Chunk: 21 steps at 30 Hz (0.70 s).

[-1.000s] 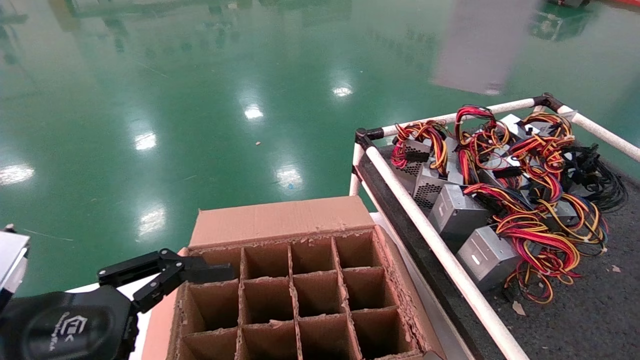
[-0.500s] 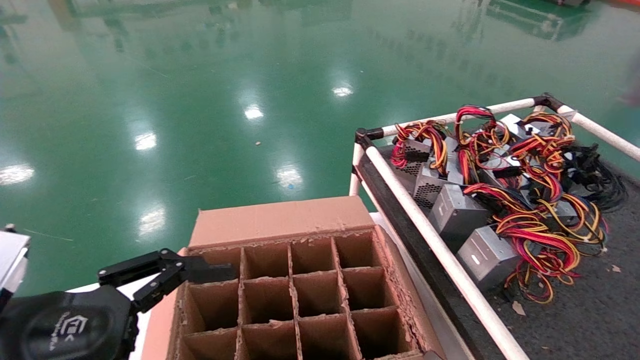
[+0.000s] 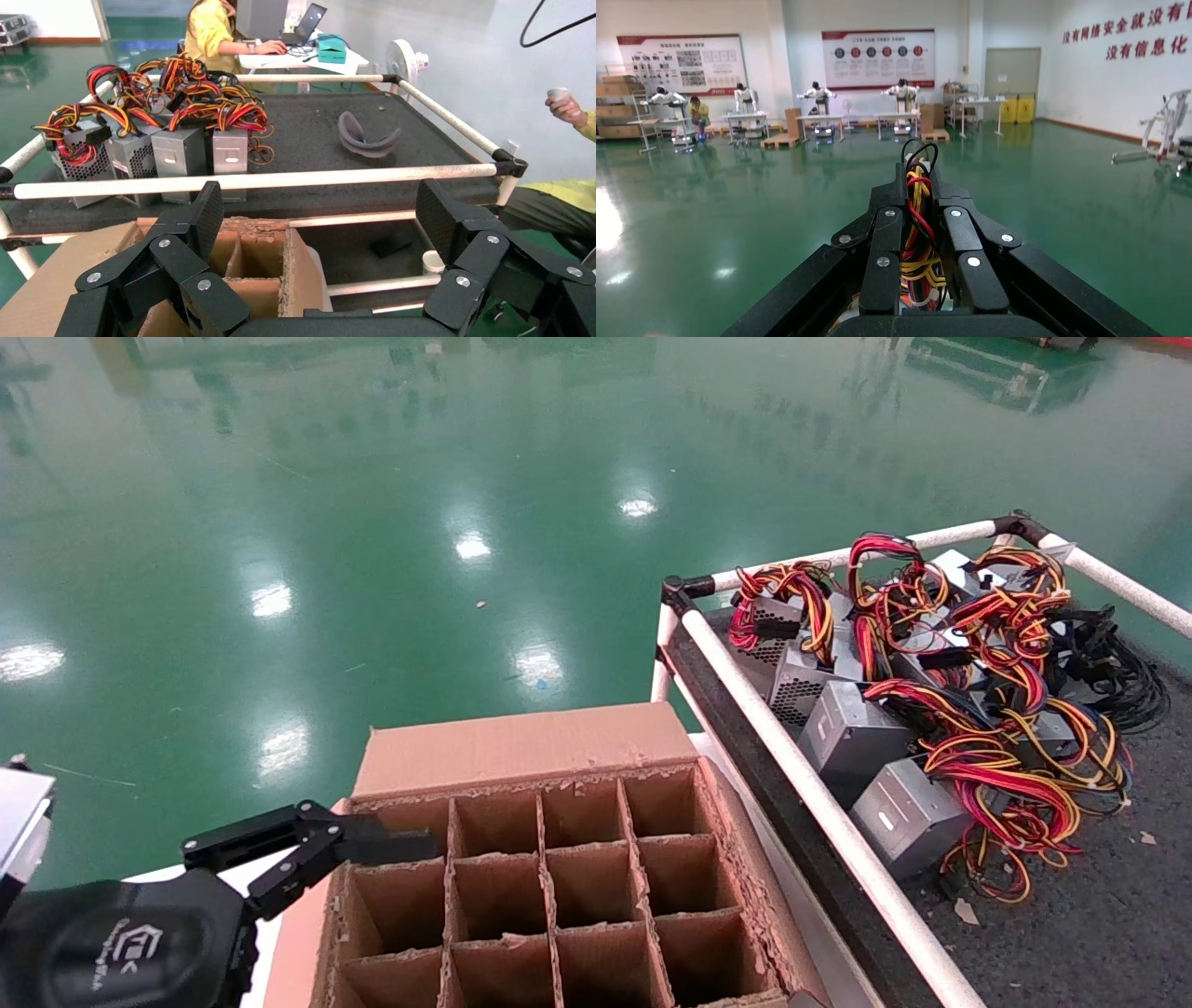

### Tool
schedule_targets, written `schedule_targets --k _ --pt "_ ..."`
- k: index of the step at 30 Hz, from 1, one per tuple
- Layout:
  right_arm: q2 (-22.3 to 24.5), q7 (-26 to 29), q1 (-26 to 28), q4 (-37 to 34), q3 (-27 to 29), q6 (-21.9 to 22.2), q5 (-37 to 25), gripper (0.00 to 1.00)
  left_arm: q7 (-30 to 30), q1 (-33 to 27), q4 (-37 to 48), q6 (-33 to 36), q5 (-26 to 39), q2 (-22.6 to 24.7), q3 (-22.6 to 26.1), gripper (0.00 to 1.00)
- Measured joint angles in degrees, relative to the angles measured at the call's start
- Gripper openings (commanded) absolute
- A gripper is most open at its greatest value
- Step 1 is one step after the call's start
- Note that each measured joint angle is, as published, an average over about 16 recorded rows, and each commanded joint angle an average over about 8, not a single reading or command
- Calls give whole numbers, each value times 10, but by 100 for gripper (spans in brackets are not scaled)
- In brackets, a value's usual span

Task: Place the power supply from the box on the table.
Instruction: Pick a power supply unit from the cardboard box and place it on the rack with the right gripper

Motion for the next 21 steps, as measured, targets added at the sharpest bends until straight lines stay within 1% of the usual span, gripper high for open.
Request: schedule_targets --k 5,9,14,21 --pt "-1 -14 -30 -53 -7 -35 8 0 0 0 0 0 0 0 0 100" --pt "-8 -25 -54 -90 -11 -54 15 0 0 0 0 0 0 0 0 100" --pt "-23 -36 -80 -126 -14 -64 23 0 0 0 0 0 0 0 0 100" --pt "-49 -49 -118 -161 -14 -65 31 0 0 0 0 0 0 0 0 100"
